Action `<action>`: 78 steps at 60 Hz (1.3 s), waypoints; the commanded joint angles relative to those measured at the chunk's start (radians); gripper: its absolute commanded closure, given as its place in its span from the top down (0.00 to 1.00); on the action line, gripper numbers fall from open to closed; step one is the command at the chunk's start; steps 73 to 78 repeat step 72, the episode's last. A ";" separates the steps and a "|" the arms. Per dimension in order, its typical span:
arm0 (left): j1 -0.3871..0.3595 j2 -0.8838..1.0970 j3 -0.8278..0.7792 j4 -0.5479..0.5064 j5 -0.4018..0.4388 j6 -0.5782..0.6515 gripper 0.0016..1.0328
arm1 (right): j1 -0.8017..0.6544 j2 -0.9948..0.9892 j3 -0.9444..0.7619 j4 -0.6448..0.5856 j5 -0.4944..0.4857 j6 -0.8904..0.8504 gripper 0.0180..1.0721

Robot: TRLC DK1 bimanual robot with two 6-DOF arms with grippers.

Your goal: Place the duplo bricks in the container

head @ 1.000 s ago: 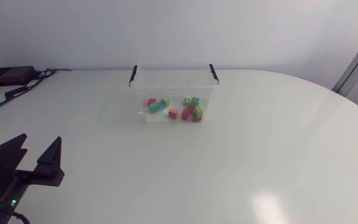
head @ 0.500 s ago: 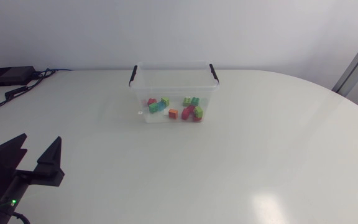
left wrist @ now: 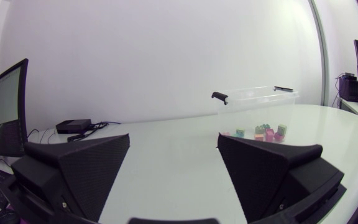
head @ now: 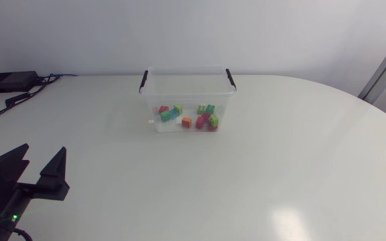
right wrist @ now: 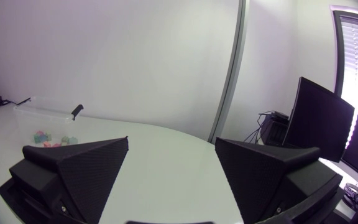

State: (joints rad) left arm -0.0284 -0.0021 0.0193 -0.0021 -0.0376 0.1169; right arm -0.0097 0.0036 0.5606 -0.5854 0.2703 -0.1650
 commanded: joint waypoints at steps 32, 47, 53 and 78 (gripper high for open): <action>0.016 -0.005 -0.018 0.000 0.019 -0.043 0.96 | 0.001 -0.008 -0.293 0.306 -0.155 0.067 0.96; 0.022 -0.001 -0.019 0.001 0.028 -0.078 0.96 | 0.005 -0.006 -0.421 0.440 -0.210 0.114 0.96; 0.024 0.000 -0.019 0.001 0.031 -0.091 0.96 | 0.007 -0.005 -0.467 0.488 -0.230 0.131 0.96; 0.028 0.002 -0.019 0.002 0.038 -0.117 0.96 | 0.010 -0.004 -0.561 0.585 -0.270 0.165 0.96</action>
